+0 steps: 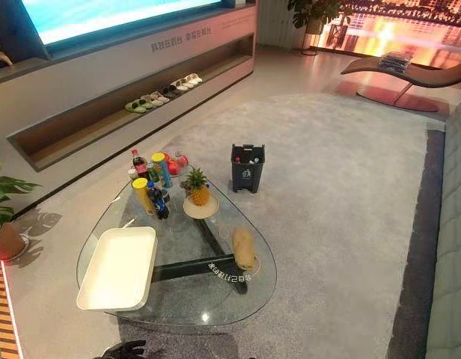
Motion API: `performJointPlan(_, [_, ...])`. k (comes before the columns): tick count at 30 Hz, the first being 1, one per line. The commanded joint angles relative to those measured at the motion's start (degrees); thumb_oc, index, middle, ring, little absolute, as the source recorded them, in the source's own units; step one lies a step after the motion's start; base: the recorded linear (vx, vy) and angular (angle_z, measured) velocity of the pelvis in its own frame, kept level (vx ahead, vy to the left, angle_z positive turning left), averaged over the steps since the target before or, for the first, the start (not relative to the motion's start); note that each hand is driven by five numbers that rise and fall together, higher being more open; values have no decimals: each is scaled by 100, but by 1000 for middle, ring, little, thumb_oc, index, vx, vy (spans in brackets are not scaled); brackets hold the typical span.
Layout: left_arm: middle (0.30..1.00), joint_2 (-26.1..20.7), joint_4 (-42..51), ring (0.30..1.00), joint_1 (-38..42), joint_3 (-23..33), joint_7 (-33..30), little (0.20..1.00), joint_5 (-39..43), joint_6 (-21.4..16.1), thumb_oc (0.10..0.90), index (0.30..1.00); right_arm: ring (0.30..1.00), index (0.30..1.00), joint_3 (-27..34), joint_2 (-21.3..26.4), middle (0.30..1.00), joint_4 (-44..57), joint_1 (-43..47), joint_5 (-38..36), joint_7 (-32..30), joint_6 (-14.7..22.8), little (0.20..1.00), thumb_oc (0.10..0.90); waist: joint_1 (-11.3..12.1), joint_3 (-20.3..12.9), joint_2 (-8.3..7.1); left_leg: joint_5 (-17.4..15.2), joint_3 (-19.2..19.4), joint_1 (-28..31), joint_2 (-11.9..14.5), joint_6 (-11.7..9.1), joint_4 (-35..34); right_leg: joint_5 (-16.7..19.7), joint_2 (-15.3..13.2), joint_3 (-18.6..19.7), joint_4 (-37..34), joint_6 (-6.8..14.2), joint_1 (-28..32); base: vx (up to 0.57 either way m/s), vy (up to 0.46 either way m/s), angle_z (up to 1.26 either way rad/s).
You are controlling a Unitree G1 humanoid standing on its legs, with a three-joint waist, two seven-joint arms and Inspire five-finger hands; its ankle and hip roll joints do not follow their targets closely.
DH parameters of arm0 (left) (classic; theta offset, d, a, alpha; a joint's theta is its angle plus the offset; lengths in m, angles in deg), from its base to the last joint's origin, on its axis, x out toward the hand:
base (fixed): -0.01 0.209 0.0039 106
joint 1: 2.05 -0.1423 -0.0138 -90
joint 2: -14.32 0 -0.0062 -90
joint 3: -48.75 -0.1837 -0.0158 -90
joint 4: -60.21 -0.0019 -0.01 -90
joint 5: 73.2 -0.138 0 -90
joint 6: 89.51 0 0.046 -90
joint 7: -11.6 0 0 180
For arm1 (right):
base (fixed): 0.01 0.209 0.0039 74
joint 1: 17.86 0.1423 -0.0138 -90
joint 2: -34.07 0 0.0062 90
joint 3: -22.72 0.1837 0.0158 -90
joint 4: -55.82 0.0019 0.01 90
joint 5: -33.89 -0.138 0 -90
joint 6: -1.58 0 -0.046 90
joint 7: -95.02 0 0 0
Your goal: Wipe the table with a cloth and put it in the basket.
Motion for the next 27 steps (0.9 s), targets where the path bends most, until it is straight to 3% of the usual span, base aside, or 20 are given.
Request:
performJointPlan(1, [900,-21,-320,900,463,-43,-57,900,-171,-99,800,900,900,900,-169,143,900,-275,349,103,-104,51,900,800,74,164,-108,-376,28,-75,-109,-91,3,-466,11,-180,189,155,89,-120,6,12])
performJointPlan(9, [900,16,-252,900,543,-110,-74,900,-31,-18,800,900,900,900,-231,94,900,-255,475,16,-165,-126,900,800,98,168,-78,-381,-5,-48,-110,-92,3,-482,11,-199,201,140,121,0,0,0])
performJointPlan(27, [900,1,-287,900,467,-4,-201,900,33,-117,800,900,900,900,-199,145,900,-256,464,47,-87,-151,900,800,135,119,-107,-382,-49,-3,-107,-103,3,-499,29,-217,203,127,184,0,0,0])
